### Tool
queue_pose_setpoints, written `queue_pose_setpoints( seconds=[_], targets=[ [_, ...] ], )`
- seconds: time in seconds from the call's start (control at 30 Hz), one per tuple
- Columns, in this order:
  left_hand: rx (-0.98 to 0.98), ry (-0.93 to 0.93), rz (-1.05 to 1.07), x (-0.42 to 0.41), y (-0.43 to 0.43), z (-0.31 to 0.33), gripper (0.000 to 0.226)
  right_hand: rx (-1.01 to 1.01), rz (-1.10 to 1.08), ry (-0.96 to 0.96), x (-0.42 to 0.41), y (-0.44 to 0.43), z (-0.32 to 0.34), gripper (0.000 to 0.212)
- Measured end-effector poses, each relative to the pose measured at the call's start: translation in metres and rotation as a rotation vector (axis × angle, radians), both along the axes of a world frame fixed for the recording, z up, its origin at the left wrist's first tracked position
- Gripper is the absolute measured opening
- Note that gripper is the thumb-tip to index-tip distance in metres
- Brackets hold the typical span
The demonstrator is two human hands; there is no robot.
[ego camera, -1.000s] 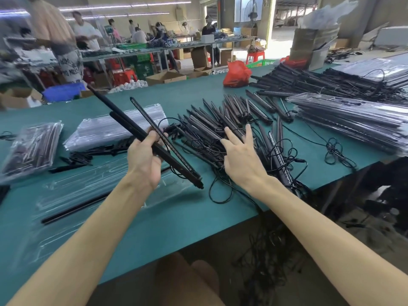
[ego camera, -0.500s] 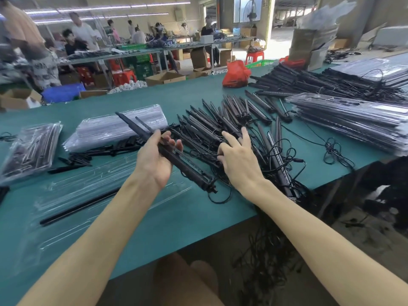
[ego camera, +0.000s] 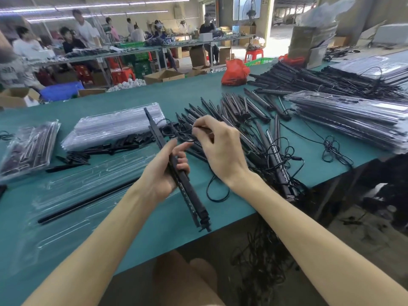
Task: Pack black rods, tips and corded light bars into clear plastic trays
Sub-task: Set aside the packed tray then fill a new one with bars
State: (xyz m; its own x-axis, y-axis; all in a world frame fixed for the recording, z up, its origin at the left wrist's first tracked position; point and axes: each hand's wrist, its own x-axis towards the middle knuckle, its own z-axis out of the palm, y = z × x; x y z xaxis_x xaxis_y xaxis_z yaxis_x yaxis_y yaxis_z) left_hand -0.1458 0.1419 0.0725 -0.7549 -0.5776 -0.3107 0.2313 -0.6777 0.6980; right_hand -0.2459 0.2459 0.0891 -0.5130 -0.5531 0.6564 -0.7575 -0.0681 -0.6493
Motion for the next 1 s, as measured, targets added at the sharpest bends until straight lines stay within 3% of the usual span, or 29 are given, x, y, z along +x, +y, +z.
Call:
queue_pose_setpoints(
  seconds=[0.2,0.33,0.5,0.63,0.73,0.9,1.0],
  targets=[
    [-0.121,0.212,0.001,0.007,-0.001,0.001,0.044,0.024,0.052,-0.229,0.005,-0.011,-0.016,0.010],
    [-0.275,0.142,0.017,0.014,0.003,-0.004,0.044,0.045,0.020,-0.327,0.003,-0.014,-0.021,0.010],
    [-0.188,0.128,0.215,0.011,0.007,-0.004,0.003,0.099,0.107,-0.187,0.010,-0.008,-0.027,0.013],
    [-0.105,0.167,0.306,0.016,-0.008,0.002,0.009,0.175,-0.109,0.069,-0.004,0.009,-0.032,0.031],
    [-0.106,0.214,0.323,0.022,-0.023,0.010,0.006,0.400,-0.200,0.179,-0.023,0.027,-0.037,0.037],
    [-0.058,0.325,0.380,0.029,-0.042,0.028,0.012,0.612,-0.060,0.160,-0.033,0.052,-0.044,0.035],
    [-0.084,0.315,0.402,0.032,-0.049,0.033,0.014,0.496,-0.106,0.159,-0.038,0.055,-0.041,0.032]
  ],
)
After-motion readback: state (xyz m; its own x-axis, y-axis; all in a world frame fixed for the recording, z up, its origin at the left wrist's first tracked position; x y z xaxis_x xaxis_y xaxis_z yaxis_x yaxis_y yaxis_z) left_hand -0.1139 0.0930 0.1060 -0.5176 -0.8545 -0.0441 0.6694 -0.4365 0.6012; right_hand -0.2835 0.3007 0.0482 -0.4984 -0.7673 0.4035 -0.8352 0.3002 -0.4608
